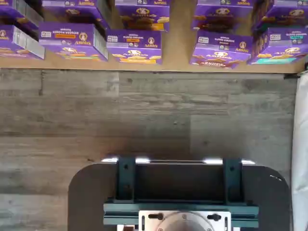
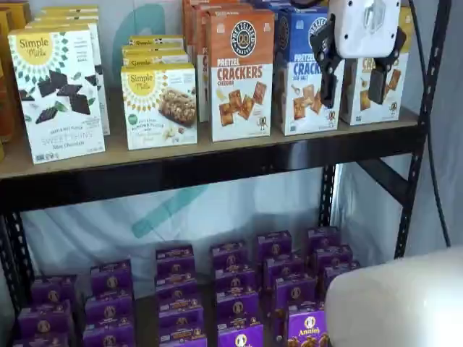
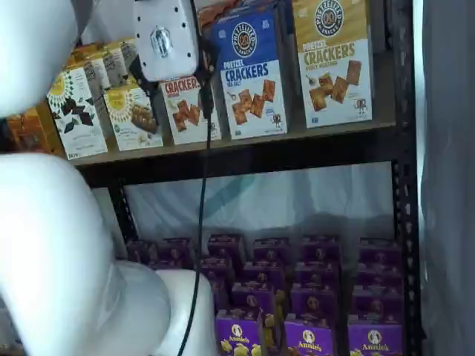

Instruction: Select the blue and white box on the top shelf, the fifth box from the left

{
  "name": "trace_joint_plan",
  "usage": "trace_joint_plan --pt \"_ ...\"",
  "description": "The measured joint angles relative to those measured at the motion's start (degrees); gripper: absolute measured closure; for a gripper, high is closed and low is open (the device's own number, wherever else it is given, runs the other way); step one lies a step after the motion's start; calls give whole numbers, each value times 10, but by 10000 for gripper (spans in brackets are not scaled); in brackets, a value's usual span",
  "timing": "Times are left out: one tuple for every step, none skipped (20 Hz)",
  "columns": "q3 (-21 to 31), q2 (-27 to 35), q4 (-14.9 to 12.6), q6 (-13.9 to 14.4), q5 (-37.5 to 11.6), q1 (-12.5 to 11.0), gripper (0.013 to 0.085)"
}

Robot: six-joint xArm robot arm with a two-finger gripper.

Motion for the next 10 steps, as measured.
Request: trace_joint_plan --pt "4 -4 -1 0 -8 1 130" --pt "12 -14 -1 0 -23 0 130" --pt "14 -16 1 -2 -27 -2 130" --pt "15 -16 3 -3 -30 -4 130" --pt "15 -16 4 -3 -31 -5 130" --pt "16 -16 3 -3 -32 -4 130" --pt "16 -16 1 -3 -33 -3 130" --pt "17 -15 0 -2 -34 -1 130" --pt "18 -15 -1 -1 -36 -1 130" --pt "19 -14 -2 -1 -38 1 130"
